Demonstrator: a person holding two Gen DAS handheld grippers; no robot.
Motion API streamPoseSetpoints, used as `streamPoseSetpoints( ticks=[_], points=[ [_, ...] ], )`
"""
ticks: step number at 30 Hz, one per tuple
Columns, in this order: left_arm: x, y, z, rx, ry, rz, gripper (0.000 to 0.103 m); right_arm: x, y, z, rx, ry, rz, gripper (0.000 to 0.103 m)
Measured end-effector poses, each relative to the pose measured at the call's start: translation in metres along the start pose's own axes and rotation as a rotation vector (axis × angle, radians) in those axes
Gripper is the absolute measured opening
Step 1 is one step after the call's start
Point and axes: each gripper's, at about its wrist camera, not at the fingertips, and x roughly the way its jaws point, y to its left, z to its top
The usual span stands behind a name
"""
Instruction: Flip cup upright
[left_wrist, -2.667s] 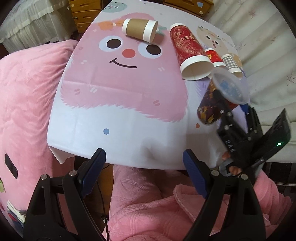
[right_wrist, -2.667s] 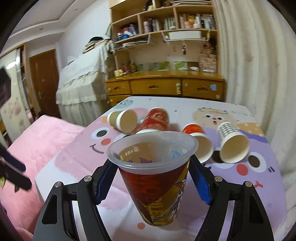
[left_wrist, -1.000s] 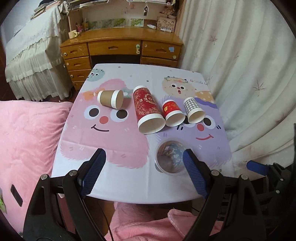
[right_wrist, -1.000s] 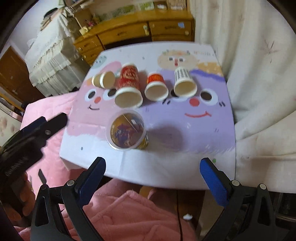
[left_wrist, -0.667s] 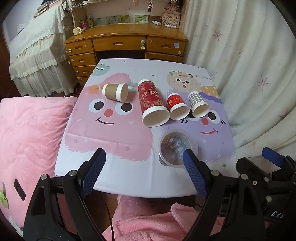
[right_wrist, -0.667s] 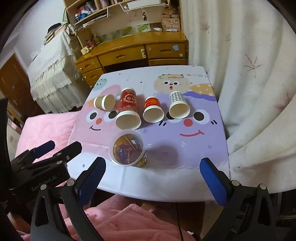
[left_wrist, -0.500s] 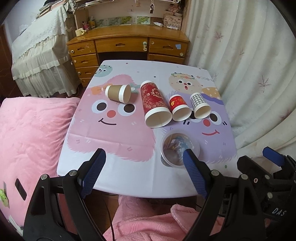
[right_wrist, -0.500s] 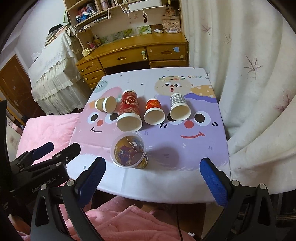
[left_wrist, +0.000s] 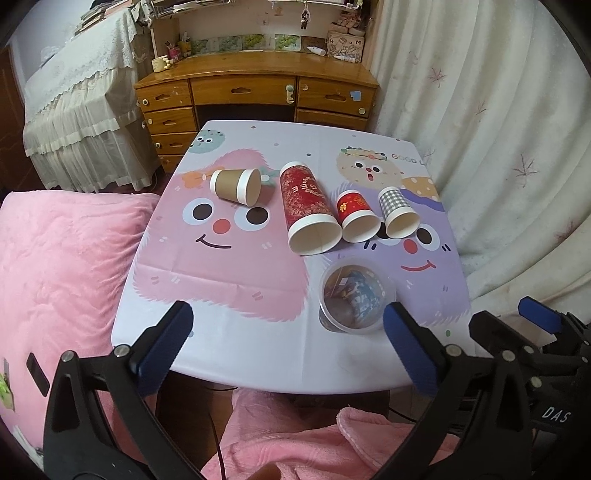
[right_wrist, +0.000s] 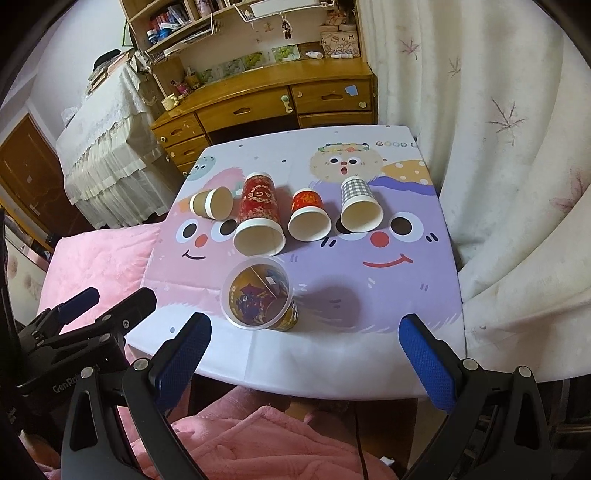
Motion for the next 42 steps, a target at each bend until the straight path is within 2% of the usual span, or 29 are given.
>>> streamPoseSetpoints(
  ticks=[11, 42],
  points=[
    [0.001, -0.005, -0.001, -0.001, 0.003, -0.008, 0.102, -0.009, -0.003, -0.003, 0.005, -0.028, -0.012, 0.103],
    [0.003, -0.009, -0.014, -0.002, 0.004, 0.011, 0.102, -0.004, 0.002, -0.009, -0.020, 0.012, 0.009, 0.103]
  ],
)
